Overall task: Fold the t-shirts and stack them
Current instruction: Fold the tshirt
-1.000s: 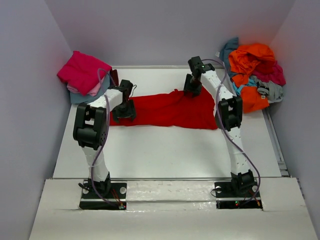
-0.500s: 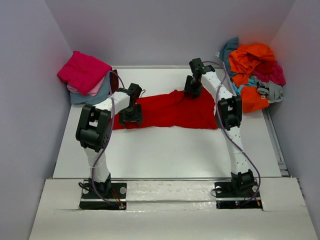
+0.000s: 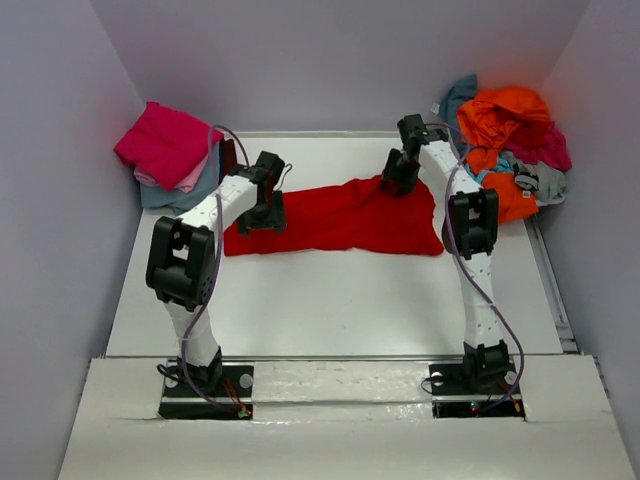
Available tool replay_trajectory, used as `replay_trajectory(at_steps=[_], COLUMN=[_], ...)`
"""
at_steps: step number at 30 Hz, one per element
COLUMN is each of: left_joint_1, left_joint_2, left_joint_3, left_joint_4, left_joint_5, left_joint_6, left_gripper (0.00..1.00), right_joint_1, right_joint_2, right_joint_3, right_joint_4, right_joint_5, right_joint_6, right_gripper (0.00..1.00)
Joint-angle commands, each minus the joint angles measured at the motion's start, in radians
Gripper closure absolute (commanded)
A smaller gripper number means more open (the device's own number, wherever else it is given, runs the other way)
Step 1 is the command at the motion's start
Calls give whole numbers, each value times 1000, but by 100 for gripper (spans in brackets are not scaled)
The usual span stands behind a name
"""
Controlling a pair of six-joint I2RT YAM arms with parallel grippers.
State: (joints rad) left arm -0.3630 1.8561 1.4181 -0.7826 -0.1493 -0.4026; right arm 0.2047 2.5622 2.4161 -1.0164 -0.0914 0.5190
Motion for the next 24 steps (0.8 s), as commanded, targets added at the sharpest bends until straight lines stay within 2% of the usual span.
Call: replay_trajectory(at_steps=[1, 7, 14, 24], left_joint_1=[-4, -4, -4, 18], left_joint_2=[-11, 64, 233, 348], left_joint_3=[126, 232, 340, 398], left_joint_4=[-10, -4, -21, -24], left_joint_5=[-79, -117, -118, -110], left_joint_6=[-13, -12, -5, 16], left_gripper=[22, 22, 22, 22], right_joint_1=[7, 41, 71, 81], right_joint_2=[-186, -282, -375, -536], right_joint_3=[-119, -199, -299, -639], right_joint_4=[33, 1, -56, 21], right_joint_5=[-39, -57, -42, -33], right_joint_6=[-28, -60, -25, 30], right_gripper=[45, 45, 45, 46])
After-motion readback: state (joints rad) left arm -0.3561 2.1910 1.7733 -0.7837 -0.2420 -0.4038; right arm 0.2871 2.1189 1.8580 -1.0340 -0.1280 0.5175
